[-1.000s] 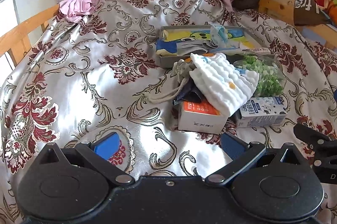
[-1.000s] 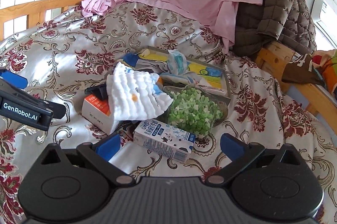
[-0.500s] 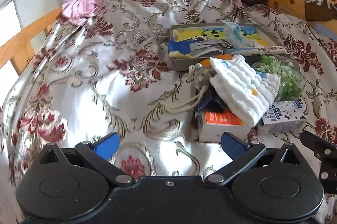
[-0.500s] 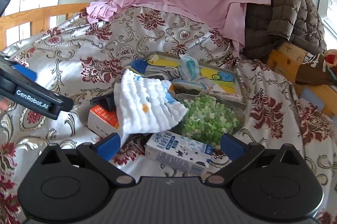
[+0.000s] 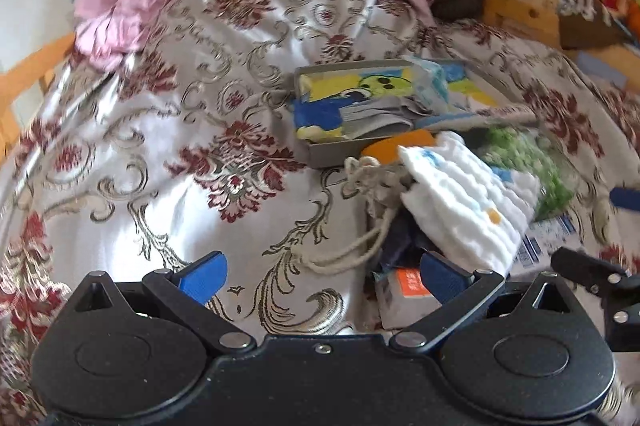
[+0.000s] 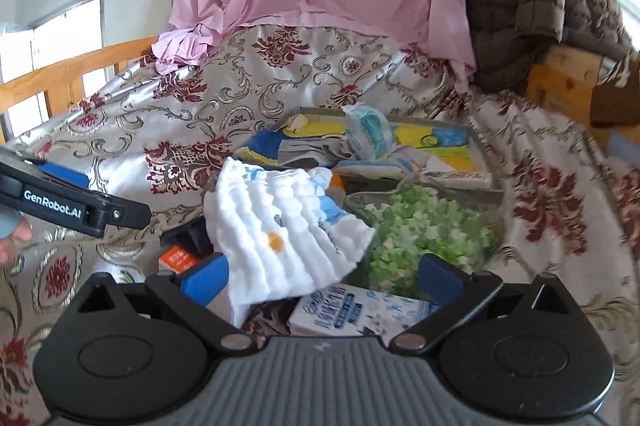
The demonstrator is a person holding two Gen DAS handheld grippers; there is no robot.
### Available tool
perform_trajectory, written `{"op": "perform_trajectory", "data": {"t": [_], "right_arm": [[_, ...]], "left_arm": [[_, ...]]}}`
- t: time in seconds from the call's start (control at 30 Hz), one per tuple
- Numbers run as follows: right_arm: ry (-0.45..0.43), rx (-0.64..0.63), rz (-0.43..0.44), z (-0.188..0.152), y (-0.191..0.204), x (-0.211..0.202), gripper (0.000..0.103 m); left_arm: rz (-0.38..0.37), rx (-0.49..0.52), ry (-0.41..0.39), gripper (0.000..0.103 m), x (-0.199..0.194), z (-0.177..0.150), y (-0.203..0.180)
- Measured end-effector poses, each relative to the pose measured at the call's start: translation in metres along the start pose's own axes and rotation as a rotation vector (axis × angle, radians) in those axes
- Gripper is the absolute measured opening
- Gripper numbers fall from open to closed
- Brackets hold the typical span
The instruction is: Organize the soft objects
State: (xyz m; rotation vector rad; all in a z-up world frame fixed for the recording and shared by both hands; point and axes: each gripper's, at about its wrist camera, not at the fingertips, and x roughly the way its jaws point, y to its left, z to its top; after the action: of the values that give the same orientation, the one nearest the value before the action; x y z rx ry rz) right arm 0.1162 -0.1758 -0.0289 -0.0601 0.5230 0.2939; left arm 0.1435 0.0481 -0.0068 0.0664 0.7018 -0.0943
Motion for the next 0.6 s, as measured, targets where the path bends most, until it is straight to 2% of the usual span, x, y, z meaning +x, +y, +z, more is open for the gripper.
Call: {"op": "perform_trajectory", "data": {"t": [0.13,0.27,0.43,0.6], "right_arm": [[0.015,-0.05,0.045,0.001,0.001,0.021,0.103],[0.036,-0.117,0.072,-0.004,0.01,0.034,0.103],[0.043,-0.148,0.103,-0.008,0.019,0.038,0.101],[0.057,-0.089,0.111,-0.005,0.013,0.042,0.095]], "left_arm": [[-0.043,-0.109,0.007,0.102,0.013,0.001,0.016],[-0.109,-0.237,0.058,0.102,0.031,-0.001,0.03],[-0.221,-0.389,0.107,0.102,0.048,-0.007,0.043],[-0.28,-0.42,0.121,0.101,0.054,-0.01,0.042]]}}
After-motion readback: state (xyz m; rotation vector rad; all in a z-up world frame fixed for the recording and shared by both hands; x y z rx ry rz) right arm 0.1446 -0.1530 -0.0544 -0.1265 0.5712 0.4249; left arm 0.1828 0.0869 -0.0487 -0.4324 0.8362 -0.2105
